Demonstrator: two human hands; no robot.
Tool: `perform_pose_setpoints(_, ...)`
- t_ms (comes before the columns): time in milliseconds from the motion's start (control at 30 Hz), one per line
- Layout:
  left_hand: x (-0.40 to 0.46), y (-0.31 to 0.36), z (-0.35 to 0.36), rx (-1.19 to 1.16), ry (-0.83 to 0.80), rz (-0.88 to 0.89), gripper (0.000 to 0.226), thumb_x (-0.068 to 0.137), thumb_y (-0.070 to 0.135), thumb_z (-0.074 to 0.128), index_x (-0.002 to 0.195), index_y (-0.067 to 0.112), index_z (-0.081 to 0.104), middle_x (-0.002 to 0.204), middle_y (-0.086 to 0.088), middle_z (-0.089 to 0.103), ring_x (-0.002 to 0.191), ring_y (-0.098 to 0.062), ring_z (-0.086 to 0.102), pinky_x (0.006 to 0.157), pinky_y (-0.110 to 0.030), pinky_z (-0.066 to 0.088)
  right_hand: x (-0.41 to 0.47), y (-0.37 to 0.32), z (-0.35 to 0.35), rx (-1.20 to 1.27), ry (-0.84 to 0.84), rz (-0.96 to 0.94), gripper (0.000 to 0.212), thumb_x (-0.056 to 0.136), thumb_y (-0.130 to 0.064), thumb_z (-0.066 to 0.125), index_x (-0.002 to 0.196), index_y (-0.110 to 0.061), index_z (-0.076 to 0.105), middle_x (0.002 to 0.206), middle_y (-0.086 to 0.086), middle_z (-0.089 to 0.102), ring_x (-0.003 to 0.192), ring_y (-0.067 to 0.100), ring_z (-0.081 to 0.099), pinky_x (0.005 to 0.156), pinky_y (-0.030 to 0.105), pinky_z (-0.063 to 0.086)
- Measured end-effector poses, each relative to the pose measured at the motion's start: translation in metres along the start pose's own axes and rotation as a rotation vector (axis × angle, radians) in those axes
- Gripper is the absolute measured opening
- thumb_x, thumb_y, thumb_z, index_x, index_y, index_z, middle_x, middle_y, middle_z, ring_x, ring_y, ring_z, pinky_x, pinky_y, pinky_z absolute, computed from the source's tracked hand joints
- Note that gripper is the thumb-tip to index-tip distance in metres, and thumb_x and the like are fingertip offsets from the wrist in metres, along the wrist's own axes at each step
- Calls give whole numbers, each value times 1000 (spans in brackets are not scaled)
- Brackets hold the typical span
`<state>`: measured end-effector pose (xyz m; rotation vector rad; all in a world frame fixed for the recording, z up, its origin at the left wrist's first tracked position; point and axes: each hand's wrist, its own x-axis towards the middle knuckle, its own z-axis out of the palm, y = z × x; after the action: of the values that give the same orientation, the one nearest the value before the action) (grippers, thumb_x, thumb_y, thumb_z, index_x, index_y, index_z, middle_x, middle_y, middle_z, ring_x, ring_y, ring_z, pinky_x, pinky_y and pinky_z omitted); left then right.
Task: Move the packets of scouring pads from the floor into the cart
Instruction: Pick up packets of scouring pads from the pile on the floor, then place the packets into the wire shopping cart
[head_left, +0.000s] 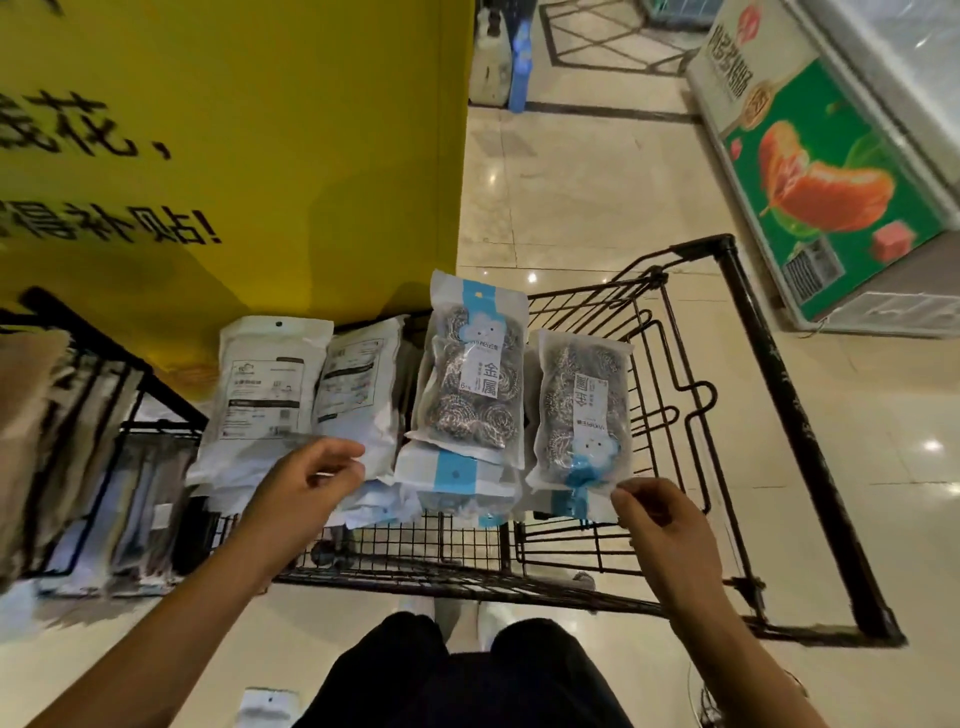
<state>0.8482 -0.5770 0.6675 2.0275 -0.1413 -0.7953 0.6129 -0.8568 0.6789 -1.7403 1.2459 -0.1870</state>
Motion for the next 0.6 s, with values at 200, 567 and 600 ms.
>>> perform_pose_setpoints(200, -67, -40, 0, -57, 185, -129, 15, 99, 17, 69, 107, 28, 75, 105, -2, 75, 100, -22, 70, 81, -33, 54, -4, -1, 12, 29, -283, 19, 5, 99, -28, 70, 99, -23, 72, 96, 2, 77, 94, 25, 74, 88, 49, 62)
perform_pose_setpoints(567, -291, -137, 79, -390, 678, -571, 13, 96, 12, 70, 103, 22, 74, 96, -8, 79, 89, -32, 73, 71, -34, 51, -53, 1, 73, -245, -971, -242, 4, 98, -22, 72, 95, -22, 74, 87, 2, 78, 77, 19, 74, 71, 31, 56)
perform_pose_setpoints(600, -314, -144, 89, -432, 716, -610, 13, 91, 19, 74, 104, 21, 74, 94, -5, 79, 92, -33, 73, 74, -35, 51, -63, 2, 80, -270, -1031, -269, 3, 98, -22, 72, 95, -22, 73, 88, 1, 78, 79, 22, 74, 72, 35, 56)
